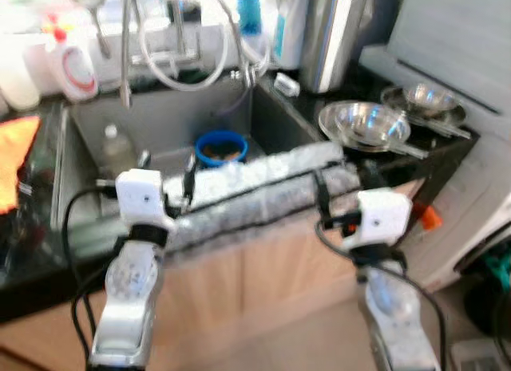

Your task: Kitchen organization

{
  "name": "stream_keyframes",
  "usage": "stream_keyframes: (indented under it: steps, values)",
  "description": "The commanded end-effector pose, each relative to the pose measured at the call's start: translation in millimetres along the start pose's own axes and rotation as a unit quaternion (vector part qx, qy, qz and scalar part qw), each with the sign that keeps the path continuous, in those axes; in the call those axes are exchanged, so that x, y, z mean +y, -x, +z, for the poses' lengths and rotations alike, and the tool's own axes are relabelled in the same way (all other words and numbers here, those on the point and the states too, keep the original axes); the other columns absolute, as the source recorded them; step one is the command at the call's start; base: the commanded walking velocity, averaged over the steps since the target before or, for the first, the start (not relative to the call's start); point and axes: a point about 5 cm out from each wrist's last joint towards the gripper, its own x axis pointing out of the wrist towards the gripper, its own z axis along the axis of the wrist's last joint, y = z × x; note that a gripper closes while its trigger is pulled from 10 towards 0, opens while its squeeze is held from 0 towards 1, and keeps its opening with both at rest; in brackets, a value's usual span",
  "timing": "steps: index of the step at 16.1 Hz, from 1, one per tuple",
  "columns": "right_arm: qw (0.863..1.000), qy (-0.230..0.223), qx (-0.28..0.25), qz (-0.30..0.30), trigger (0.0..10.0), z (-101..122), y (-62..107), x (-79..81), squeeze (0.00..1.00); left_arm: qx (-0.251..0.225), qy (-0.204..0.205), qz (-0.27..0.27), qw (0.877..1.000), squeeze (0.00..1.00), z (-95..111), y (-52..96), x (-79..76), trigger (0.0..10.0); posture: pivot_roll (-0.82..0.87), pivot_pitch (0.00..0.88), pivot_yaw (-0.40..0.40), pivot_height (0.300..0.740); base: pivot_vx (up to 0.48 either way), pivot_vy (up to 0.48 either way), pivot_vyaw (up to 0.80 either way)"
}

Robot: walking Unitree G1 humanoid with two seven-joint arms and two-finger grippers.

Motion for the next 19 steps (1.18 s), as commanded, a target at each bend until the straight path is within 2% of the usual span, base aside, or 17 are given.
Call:
stream_keyframes:
  steps: [1, 5, 19]
  values:
    - [1.0, 0.004, -0.001, -0.004, 10.0, 0.3, -1.1, -3.8, 0.0, 0.001, -0.003, -0.013, 1.0, 0.0, 0.8, -0.4, -4.7, 10.0, -0.03, 0.0, 0.019, 0.74, 0.0, 0.0, 0.0]
    - [1.0, 0.005, -0.002, -0.004, 10.0, -0.1, -2.2, -3.5, 0.0, -0.004, 0.002, -0.022, 1.0, 0.0, 3.0, -1.5, -8.8, 10.0, -0.03, 0.0, 0.018, 0.74, 0.0, 0.0, 0.0]
    - [1.0, 0.002, -0.004, -0.004, 10.0, -0.1, -2.3, -2.1, 0.0, -0.002, 0.005, -0.028, 1.0, 0.0, 3.6, 0.8, -8.9, 10.0, -0.02, 0.0, 0.022, 0.74, 0.0, 0.0, 0.0]
